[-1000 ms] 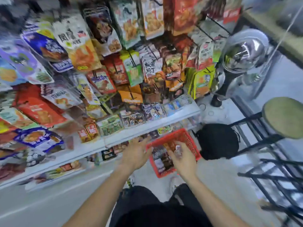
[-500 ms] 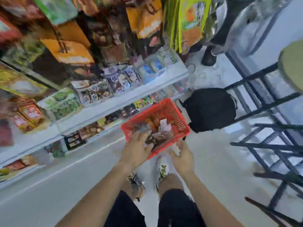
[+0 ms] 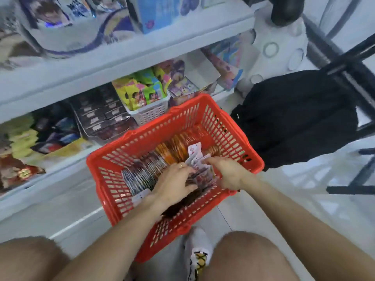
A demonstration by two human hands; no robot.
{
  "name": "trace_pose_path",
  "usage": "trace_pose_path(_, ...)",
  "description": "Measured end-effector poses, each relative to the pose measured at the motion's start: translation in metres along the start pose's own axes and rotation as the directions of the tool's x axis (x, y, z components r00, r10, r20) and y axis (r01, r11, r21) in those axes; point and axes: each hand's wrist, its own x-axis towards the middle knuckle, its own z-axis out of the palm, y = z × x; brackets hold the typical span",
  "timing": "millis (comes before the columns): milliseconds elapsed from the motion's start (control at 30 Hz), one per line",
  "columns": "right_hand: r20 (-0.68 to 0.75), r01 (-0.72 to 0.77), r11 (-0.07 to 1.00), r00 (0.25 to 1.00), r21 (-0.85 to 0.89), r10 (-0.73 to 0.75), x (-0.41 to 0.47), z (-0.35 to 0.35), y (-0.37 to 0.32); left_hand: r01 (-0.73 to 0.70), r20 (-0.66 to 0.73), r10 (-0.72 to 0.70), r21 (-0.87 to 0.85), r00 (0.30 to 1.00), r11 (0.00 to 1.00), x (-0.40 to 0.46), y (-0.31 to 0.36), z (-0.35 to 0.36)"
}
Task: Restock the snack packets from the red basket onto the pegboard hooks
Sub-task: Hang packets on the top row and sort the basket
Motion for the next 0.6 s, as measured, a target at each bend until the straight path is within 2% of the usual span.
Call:
trace_pose_path(100,0.037,0.136,0.978,0.991,-0.159,-0.131,0.037,0.020,0.014,-0.050,-0.039,0.053,0.081,0.998,0.995,0.026,-0.016,0.036)
trace_pose_path(233,0.132,0.184,0.923,0.980,-0.338,-0.147,0.054,0.029,0.013,-0.057,-0.114,0.075,0.157,0.991,0.986,0.037,-0.023,0.055)
trace_pose_path(333,0.241,0.172,0.966,0.963,-0.196,-0.122,0.048,0.019,0.013,-0.056,-0.132,0.078,0.167,0.988,0.984,0.035,-0.021,0.057)
trace_pose_path(433,0.353,0.084,0.995,0.934,-0.046,-0.063,0.040,0.003,0.016,-0.027,-0.163,0.047,0.123,0.986,0.992,0.035,-0.022,0.056)
trace_pose_path(500,0.374,0.084,0.995,0.925,-0.046,-0.061,0.041,-0.001,0.016,-0.003,-0.178,0.019,0.091,0.984,0.996,0.033,-0.024,0.055)
trace_pose_path(600,0.333,0.134,0.985,0.939,-0.111,-0.090,0.049,0.007,0.014,0.004,-0.190,0.011,0.082,0.982,0.997,0.030,-0.023,0.056)
